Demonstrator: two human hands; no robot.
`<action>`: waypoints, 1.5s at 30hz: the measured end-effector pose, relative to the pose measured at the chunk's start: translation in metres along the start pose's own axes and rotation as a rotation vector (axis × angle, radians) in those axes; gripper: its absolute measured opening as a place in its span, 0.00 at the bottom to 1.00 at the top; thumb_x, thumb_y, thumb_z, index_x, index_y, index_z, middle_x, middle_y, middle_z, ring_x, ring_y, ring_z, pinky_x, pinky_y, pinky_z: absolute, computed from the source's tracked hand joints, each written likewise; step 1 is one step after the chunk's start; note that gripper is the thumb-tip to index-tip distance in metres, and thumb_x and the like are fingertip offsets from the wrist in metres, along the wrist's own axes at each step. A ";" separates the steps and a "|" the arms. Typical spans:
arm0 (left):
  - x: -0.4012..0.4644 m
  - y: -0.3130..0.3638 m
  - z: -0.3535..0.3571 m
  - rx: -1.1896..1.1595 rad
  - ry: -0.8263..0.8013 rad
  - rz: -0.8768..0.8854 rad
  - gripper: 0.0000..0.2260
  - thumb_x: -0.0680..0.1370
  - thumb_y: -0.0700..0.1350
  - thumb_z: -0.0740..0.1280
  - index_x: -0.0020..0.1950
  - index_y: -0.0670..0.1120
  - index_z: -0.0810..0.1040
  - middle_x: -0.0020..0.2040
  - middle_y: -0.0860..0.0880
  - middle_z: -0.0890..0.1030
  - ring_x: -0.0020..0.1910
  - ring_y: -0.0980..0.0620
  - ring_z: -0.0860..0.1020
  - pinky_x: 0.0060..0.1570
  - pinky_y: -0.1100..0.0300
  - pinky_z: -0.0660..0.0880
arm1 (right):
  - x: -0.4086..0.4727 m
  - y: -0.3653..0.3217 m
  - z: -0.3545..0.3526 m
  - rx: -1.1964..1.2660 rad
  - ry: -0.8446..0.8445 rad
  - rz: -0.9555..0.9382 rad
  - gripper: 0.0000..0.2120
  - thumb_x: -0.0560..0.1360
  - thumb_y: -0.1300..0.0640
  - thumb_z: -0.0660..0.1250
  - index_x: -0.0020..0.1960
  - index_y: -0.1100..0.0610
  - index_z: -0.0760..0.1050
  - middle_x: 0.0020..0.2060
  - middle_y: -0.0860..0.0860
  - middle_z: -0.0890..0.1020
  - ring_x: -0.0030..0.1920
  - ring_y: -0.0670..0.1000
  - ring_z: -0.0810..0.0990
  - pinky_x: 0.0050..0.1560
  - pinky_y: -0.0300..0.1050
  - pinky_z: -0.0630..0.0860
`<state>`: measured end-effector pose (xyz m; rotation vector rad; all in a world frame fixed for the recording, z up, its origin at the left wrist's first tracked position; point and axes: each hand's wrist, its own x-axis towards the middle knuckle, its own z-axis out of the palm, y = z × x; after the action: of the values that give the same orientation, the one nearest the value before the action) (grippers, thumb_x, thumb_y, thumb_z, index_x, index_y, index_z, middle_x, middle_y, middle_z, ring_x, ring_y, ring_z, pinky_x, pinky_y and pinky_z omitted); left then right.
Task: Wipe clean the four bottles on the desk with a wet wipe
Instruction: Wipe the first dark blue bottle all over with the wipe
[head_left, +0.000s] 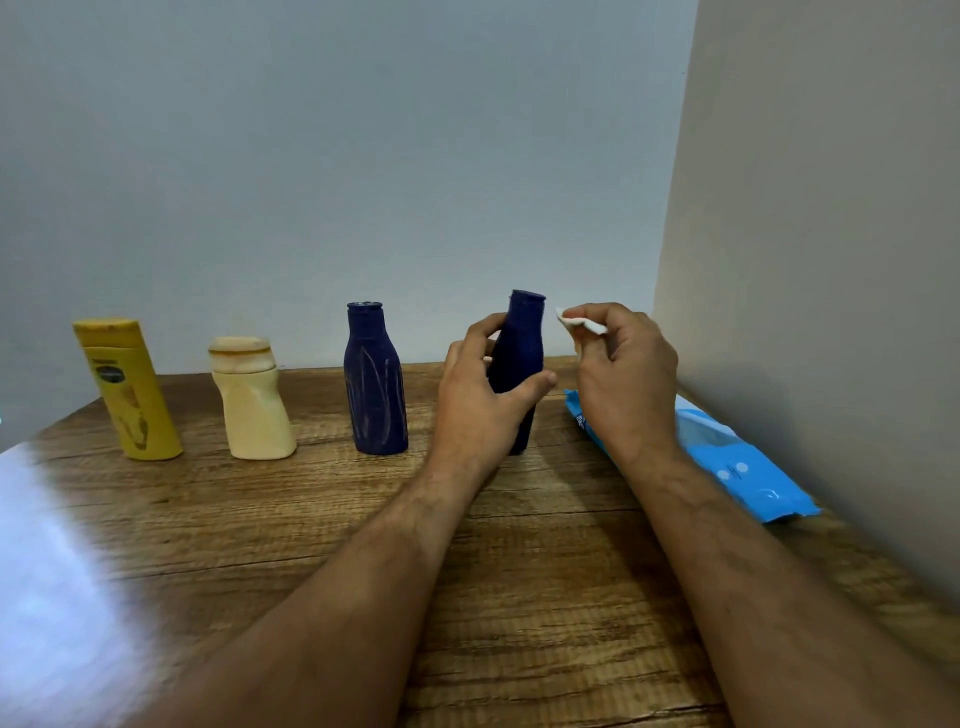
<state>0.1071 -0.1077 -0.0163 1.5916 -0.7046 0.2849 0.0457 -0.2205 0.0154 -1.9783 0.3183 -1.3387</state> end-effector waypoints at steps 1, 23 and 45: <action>0.000 -0.001 0.000 0.011 0.014 -0.014 0.32 0.71 0.52 0.78 0.70 0.63 0.67 0.65 0.54 0.73 0.62 0.55 0.76 0.59 0.50 0.80 | 0.000 0.000 0.000 -0.007 -0.006 -0.005 0.10 0.80 0.58 0.64 0.56 0.48 0.81 0.53 0.48 0.80 0.53 0.44 0.76 0.46 0.24 0.67; 0.006 -0.007 0.026 0.334 0.200 -0.240 0.37 0.68 0.45 0.80 0.71 0.46 0.63 0.68 0.48 0.69 0.64 0.47 0.73 0.60 0.50 0.78 | -0.004 -0.002 0.001 -0.107 -0.072 0.054 0.11 0.80 0.59 0.62 0.58 0.50 0.80 0.56 0.50 0.79 0.54 0.46 0.76 0.44 0.21 0.61; 0.012 -0.016 0.032 0.446 0.064 -0.330 0.39 0.68 0.50 0.81 0.72 0.46 0.65 0.65 0.47 0.74 0.64 0.45 0.74 0.61 0.44 0.77 | -0.003 0.003 0.004 -0.152 -0.076 0.042 0.09 0.78 0.57 0.64 0.54 0.53 0.82 0.49 0.49 0.84 0.49 0.45 0.79 0.44 0.30 0.68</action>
<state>0.1189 -0.1419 -0.0274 2.0812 -0.3294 0.2585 0.0481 -0.2190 0.0103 -2.1298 0.4339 -1.2409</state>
